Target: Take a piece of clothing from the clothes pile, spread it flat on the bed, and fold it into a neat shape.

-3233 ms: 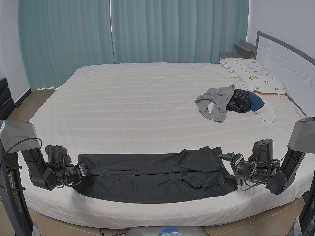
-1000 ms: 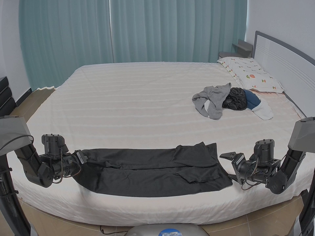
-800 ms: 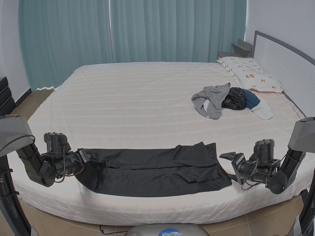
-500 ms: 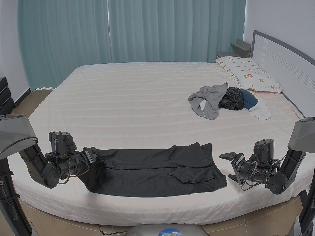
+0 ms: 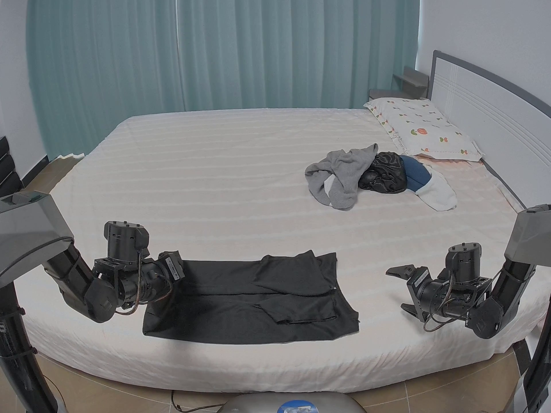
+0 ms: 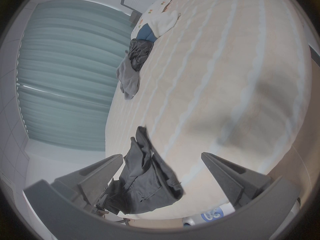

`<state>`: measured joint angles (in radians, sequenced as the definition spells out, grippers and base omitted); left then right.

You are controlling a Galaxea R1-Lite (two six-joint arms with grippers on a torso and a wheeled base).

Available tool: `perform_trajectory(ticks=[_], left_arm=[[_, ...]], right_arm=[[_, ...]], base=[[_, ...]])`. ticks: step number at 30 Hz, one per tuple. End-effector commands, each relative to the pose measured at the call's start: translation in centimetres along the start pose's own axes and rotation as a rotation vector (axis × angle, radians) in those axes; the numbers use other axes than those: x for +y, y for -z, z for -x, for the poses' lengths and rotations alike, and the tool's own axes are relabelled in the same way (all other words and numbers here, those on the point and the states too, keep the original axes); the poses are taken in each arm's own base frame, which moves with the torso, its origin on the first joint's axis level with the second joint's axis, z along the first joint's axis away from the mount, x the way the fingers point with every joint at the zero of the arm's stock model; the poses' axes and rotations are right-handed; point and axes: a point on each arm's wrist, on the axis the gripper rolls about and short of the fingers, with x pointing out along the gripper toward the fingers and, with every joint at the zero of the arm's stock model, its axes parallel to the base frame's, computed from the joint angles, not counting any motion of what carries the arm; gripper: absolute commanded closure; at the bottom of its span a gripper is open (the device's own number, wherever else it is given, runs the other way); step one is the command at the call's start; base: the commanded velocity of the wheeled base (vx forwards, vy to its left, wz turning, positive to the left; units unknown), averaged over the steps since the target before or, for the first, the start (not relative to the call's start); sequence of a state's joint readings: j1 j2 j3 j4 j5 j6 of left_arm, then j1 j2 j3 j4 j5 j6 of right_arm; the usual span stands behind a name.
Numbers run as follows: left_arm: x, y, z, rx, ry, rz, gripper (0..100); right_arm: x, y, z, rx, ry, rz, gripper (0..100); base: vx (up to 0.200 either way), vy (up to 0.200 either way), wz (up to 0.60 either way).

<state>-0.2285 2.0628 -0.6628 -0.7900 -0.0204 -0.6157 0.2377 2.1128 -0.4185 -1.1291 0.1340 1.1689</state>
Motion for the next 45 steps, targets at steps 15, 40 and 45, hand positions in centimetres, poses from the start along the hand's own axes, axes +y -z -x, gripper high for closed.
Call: perform_trajectory(ticks=[15, 40, 45], left_arm=[[-8.0, 0.0, -1.2, 0.123, 0.081, -0.055, 100], [-13.4, 2.2, -4.1, 0.091, 0.098, -0.041, 0], [-13.8, 1.4, -3.4, 0.031, 0.077, -0.027, 0]], right_arm=[[-0.1, 0.0, 0.0, 0.001, 0.004, -0.001, 0], [-0.4, 0.1, -0.2, 0.008, 0.014, 0.006, 0], [-0.4, 0.1, -0.3, 0.008, 0.016, 0.006, 0]], base=[[0.000, -0.173, 0.00], [0.000, 0.000, 0.00], [0.000, 0.000, 0.00]])
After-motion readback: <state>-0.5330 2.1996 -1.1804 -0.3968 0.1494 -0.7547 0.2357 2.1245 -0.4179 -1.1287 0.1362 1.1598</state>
